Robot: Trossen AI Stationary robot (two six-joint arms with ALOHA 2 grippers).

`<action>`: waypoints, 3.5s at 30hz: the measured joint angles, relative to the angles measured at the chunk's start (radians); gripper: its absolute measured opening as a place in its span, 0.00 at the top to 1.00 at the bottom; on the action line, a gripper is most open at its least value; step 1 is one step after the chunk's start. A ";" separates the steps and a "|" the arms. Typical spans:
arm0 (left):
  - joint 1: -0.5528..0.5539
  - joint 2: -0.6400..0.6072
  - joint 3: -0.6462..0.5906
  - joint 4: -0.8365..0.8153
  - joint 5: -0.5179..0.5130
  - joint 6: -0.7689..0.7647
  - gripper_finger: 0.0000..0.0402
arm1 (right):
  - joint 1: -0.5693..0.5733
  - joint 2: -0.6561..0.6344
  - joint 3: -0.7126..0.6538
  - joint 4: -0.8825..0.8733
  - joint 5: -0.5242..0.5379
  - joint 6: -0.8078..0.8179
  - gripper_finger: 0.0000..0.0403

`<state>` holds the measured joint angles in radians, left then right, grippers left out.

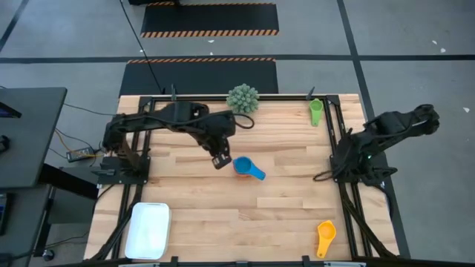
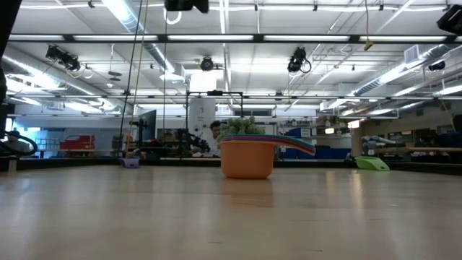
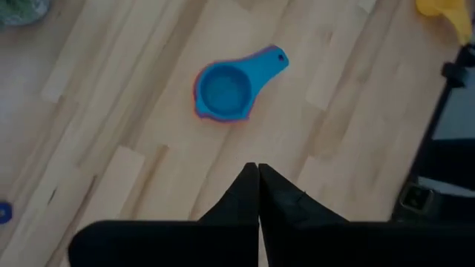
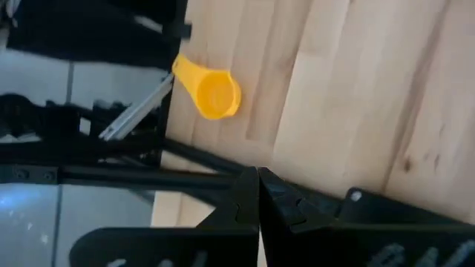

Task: Nest measuring cups in basket
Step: Stack the yellow measuring cup on top of the light blue measuring cup

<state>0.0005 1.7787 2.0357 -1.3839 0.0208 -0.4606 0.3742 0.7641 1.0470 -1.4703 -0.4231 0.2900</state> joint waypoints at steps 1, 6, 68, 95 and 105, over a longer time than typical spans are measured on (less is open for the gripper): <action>-0.006 -0.011 0.000 -0.017 0.000 0.000 0.99 | 0.021 0.018 0.000 -0.001 -0.002 0.019 1.00; -0.041 -0.056 0.000 -0.084 -0.019 0.001 0.99 | 0.087 0.097 -0.015 0.008 0.000 0.095 0.97; -0.168 -0.073 0.000 -0.185 -0.088 -0.025 0.99 | 0.415 0.842 -0.241 0.805 0.169 -0.091 0.98; -0.227 -0.069 0.000 -0.180 -0.254 -0.200 0.99 | -0.068 0.813 0.267 0.367 0.607 -0.083 0.98; -0.257 -0.061 -0.001 -0.134 -0.288 -0.209 0.88 | -0.089 0.813 0.296 0.370 0.663 -0.198 0.98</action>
<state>-0.2569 1.7172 2.0350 -1.5183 -0.2671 -0.6693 0.2848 1.5768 1.3434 -1.1003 0.2401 0.0917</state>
